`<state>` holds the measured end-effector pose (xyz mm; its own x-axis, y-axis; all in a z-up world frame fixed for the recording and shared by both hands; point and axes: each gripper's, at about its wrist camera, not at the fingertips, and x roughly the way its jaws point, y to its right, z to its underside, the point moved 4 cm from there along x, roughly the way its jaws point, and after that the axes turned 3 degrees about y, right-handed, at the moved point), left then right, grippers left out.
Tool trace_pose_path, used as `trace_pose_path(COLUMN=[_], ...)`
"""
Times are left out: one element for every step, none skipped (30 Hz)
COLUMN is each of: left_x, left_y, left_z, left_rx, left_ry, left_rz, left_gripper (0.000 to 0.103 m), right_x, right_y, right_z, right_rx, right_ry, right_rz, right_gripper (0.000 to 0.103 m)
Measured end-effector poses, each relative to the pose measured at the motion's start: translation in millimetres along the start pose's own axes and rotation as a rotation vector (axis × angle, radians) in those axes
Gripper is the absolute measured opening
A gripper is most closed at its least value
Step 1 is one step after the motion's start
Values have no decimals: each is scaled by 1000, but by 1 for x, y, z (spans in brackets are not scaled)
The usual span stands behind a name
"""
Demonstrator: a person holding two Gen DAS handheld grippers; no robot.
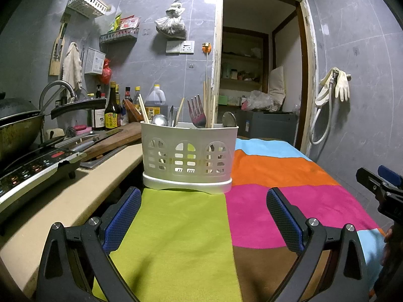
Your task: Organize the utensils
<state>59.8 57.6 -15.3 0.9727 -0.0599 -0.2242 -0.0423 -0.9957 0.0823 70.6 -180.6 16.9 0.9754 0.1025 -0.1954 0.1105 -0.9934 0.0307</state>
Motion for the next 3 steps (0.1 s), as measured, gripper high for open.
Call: trace_pose_path(left_x=[0, 0, 0], left_y=[0, -1, -1], left_z=[0, 0, 0], left_rx=[0, 0, -2], left_ry=[0, 1, 2], left_rz=[0, -1, 0], left_gripper=[98, 98, 98], right_x=[0, 0, 0], right_y=[0, 0, 0], right_z=[0, 0, 0], right_rx=[0, 0, -1], right_ry=[0, 0, 0], right_rz=[0, 1, 1], right_gripper=[103, 103, 103])
